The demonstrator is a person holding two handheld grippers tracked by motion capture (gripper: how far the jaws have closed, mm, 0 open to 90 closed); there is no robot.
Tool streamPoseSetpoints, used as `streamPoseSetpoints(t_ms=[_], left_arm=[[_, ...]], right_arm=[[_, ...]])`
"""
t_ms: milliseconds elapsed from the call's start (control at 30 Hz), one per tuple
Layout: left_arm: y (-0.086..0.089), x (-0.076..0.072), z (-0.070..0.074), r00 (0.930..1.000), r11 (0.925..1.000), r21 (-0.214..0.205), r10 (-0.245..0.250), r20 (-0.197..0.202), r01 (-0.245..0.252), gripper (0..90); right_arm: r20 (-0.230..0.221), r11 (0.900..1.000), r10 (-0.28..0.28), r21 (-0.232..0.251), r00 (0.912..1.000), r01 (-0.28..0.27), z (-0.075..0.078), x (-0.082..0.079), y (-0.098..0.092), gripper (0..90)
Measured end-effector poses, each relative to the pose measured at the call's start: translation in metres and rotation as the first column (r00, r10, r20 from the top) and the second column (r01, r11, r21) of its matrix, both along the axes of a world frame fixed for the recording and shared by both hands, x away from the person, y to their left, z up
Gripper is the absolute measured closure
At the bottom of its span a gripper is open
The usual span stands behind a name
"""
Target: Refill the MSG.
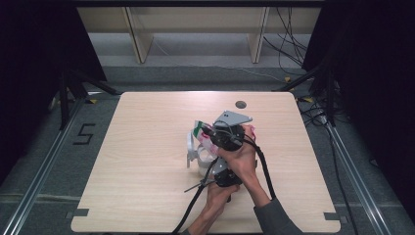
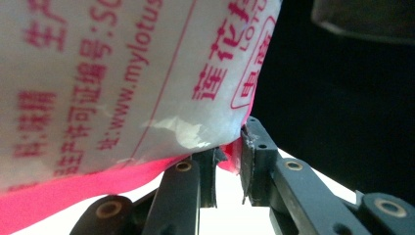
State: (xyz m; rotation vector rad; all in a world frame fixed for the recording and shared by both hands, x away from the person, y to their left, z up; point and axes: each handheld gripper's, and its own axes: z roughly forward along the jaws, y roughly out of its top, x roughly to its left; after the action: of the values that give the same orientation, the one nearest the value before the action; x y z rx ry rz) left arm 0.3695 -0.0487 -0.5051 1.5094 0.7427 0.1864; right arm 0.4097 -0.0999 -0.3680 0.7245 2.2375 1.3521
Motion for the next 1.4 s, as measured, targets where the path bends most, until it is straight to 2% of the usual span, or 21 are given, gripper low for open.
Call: streamPoseSetpoints(t_ms=[67, 133, 200, 433, 467, 567, 600, 633, 700, 767, 867, 900, 967, 1000, 1167, 1200, 1233, 1267, 1333, 1367, 1400], left_arm=[[-0.0012, -0.0001, -0.0002, 1.0000, 0.9999, -0.015, 0.004, -0.005, -0.004, 77.7], [-0.0019, 0.0001, -0.0006, 1.0000, 0.9993, -0.036, -0.005, 0.001, 0.005, 77.7], [0.0006, 0.0011, -0.0008, 0.9998, 0.9999, 0.010, -0.004, 0.017, 0.004, 77.7], [-0.0011, -0.0005, 0.0000, 1.0000, 1.0000, -0.004, 0.009, -0.004, -0.009, 77.8], [-0.0005, -0.0001, -0.0006, 1.0000, 0.9999, 0.014, 0.007, 0.007, -0.007, 77.8], [-0.0025, 0.0001, -0.0009, 1.0000, 0.9996, -0.029, 0.004, 0.003, -0.004, 77.7], [-0.0010, -0.0007, 0.0001, 0.9999, 0.9999, 0.001, 0.010, -0.006, -0.010, 77.7], [-0.0012, 0.0009, -0.0014, 0.9999, 1.0000, -0.003, -0.002, 0.015, 0.002, 77.7], [-0.0012, 0.0003, -0.0013, 0.9999, 0.9998, -0.019, -0.008, 0.013, 0.009, 77.8], [-0.0016, 0.0004, -0.0013, 0.9999, 0.9998, -0.022, -0.004, 0.011, 0.005, 77.8], [-0.0010, 0.0001, -0.0008, 0.9999, 0.9999, -0.011, -0.004, 0.016, 0.004, 77.7], [0.0026, 0.0014, -0.0011, 0.9993, 0.9989, 0.043, -0.022, 0.030, 0.021, 77.8], [0.0010, 0.0005, -0.0003, 1.0000, 0.9996, 0.029, -0.003, 0.008, 0.003, 77.8], [0.0017, 0.0022, -0.0016, 0.9996, 0.9990, 0.042, -0.013, 0.026, 0.012, 77.8], [0.0019, 0.0007, 0.0000, 0.9999, 0.9990, 0.045, -0.005, 0.012, 0.005, 77.8], [0.0025, 0.0012, -0.0004, 0.9997, 0.9977, 0.068, -0.004, 0.024, 0.003, 77.8], [0.0013, 0.0005, -0.0002, 0.9999, 0.9987, 0.051, 0.004, 0.016, -0.004, 77.8], [-0.0006, -0.0001, -0.0002, 1.0000, 1.0000, 0.007, 0.005, 0.001, -0.005, 77.8], [-0.0016, -0.0001, -0.0004, 1.0000, 0.9999, -0.012, 0.008, -0.002, -0.008, 77.8], [0.0026, 0.0010, -0.0002, 0.9998, 0.9984, 0.056, -0.011, 0.016, 0.010, 77.8], [0.0030, 0.0010, -0.0001, 0.9997, 0.9975, 0.071, -0.003, 0.023, 0.001, 77.8]], right_arm=[[0.018, 1.0000, -0.006, -0.001, 0.9998, 0.006, -0.0008, 0.0012, -0.0004, 89.9], [-0.010, 1.0000, 0.002, -0.003, 1.0000, -0.002, 0.0000, 0.0005, -0.0011, 89.9], [0.004, 1.0000, -0.002, 0.001, 1.0000, 0.002, 0.0006, 0.0008, -0.0018, 89.9], [-0.016, 0.9998, 0.005, 0.017, 0.9999, -0.005, 0.0003, 0.0018, -0.0034, 89.9], [-0.015, 0.9999, -0.001, 0.010, 0.9999, 0.001, 0.0009, 0.0014, -0.0043, 89.9], [-0.009, 0.9996, -0.013, 0.024, 0.9999, 0.013, 0.0003, 0.0016, -0.0036, 89.8], [-0.016, 0.9999, -0.003, 0.011, 0.9999, 0.003, 0.0009, 0.0016, -0.0045, 89.9], [-0.015, 1.0000, 0.000, 0.008, 0.9999, 0.000, 0.0008, 0.0015, -0.0044, 89.9], [-0.017, 1.0000, -0.001, 0.009, 0.9999, 0.001, 0.0009, 0.0017, -0.0045, 89.9], [0.010, 0.9996, -0.015, 0.024, 0.9998, 0.014, -0.0001, 0.0027, -0.0040, 89.9], [-0.009, 0.9995, -0.012, 0.028, 0.9999, 0.012, 0.0007, 0.0014, -0.0036, 89.9], [-0.015, 0.9997, -0.006, 0.026, 0.9999, 0.007, 0.0009, 0.0014, -0.0039, 89.9], [-0.014, 0.9998, -0.006, 0.020, 0.9999, 0.006, 0.0006, 0.0016, -0.0041, 89.9], [-0.019, 0.9999, 0.003, 0.013, 0.9998, -0.003, 0.0005, 0.0014, -0.0040, 89.9], [-0.019, 0.9999, 0.003, 0.016, 0.9998, -0.003, 0.0009, 0.0015, -0.0042, 89.8], [-0.017, 0.9999, 0.000, 0.016, 0.9999, 0.000, 0.0009, 0.0012, -0.0039, 89.9], [0.003, 1.0000, 0.002, 0.006, 1.0000, -0.003, 0.0013, 0.0020, -0.0047, 89.8], [-0.014, 0.9999, 0.002, 0.010, 0.9999, -0.002, 0.0011, 0.0015, -0.0043, 89.8], [-0.015, 0.9999, 0.005, 0.010, 0.9999, -0.005, 0.0002, 0.0019, -0.0041, 89.8], [-0.019, 0.9999, 0.004, 0.012, 0.9998, -0.004, 0.0006, 0.0014, -0.0040, 89.8], [-0.015, 0.9999, 0.005, 0.009, 0.9999, -0.005, 0.0011, 0.0011, -0.0041, 89.8]])
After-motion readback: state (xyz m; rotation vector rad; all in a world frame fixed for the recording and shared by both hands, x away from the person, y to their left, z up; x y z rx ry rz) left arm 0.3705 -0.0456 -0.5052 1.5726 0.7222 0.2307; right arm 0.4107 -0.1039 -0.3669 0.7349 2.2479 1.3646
